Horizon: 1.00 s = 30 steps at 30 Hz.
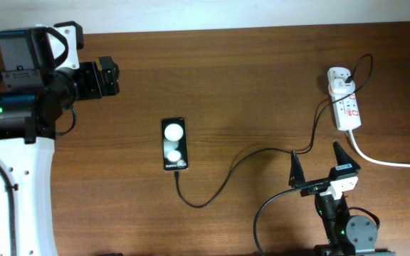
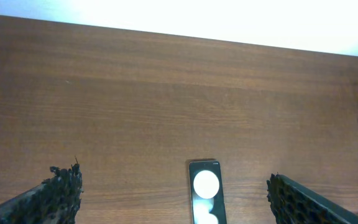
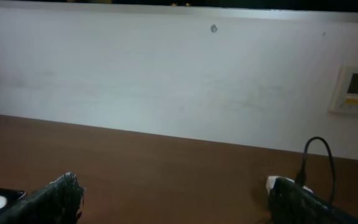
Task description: Plug charger to phone and switch on socket
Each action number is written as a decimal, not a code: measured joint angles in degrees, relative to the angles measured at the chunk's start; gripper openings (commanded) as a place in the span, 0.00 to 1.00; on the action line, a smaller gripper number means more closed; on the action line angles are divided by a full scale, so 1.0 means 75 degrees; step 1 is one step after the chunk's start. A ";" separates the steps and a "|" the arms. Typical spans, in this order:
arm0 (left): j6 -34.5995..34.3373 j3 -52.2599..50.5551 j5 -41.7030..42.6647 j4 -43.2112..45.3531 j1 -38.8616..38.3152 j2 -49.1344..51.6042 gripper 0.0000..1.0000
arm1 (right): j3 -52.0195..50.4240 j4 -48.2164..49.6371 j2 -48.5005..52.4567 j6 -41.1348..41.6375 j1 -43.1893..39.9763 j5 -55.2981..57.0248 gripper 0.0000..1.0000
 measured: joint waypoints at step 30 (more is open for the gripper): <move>0.0000 0.0000 0.0003 -0.0067 0.0000 0.0000 0.99 | -0.0023 -0.1483 -0.0015 0.0000 0.0000 0.0280 0.99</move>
